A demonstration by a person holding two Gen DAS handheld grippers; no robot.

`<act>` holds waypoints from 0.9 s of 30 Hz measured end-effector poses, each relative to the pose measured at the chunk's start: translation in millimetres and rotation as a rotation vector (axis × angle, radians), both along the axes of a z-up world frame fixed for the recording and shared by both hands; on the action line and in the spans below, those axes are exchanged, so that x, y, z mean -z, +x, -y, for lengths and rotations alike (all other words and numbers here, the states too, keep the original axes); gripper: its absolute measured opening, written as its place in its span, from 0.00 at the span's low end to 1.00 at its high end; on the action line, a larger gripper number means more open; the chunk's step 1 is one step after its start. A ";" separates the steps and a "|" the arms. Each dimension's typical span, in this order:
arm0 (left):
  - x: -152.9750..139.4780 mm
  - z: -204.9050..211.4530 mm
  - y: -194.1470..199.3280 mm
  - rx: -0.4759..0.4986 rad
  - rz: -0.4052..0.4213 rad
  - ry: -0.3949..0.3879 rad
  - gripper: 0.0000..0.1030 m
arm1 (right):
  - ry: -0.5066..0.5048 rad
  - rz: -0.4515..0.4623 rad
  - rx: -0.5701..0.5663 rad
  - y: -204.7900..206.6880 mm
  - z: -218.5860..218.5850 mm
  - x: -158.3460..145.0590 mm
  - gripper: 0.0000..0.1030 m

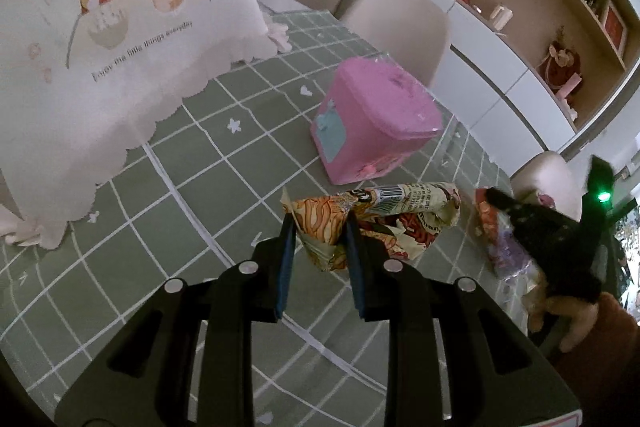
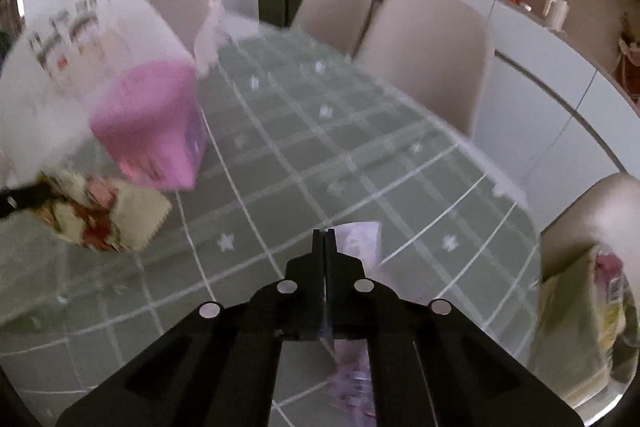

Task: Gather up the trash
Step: 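Carry the wrappers over the trash bag and open both tools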

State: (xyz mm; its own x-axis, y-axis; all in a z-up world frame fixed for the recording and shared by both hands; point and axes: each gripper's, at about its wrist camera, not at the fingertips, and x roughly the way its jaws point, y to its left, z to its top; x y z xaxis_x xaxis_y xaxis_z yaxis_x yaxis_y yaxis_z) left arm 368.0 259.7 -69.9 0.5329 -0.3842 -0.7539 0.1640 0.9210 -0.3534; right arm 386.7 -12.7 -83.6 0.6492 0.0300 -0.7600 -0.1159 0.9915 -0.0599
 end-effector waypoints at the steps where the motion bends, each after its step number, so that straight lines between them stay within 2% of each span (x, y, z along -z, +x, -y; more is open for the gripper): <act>1: -7.3 3.5 -3.1 -0.005 0.007 0.004 0.23 | 0.033 0.026 0.000 -4.0 8.4 -14.7 0.03; 5: -37.6 23.2 -17.4 -0.008 0.045 0.026 0.23 | 0.145 0.121 0.008 -19.9 42.3 -65.6 0.03; 9: -66.7 53.6 -31.6 -0.001 0.078 0.036 0.23 | 0.191 0.201 -0.002 -39.9 80.5 -105.8 0.03; 15: -98.9 135.6 -45.5 0.058 0.106 0.046 0.23 | 0.196 0.276 0.005 -74.9 151.7 -132.5 0.03; 20: -103.2 224.3 -51.4 0.134 0.108 0.012 0.23 | 0.160 0.275 0.035 -101.3 232.4 -136.0 0.03; 27: -77.0 361.4 -45.3 0.253 0.060 -0.020 0.23 | 0.105 0.290 0.072 -132.5 333.8 -144.6 0.03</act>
State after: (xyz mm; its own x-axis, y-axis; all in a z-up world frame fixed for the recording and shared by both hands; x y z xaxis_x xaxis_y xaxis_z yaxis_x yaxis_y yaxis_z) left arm 322.6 -101.7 7.1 0.4616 -0.5255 -0.7147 0.4098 0.8408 -0.3536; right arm 254.2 -346.5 60.9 0.8416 0.0444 -0.5383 -0.0379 0.9990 0.0232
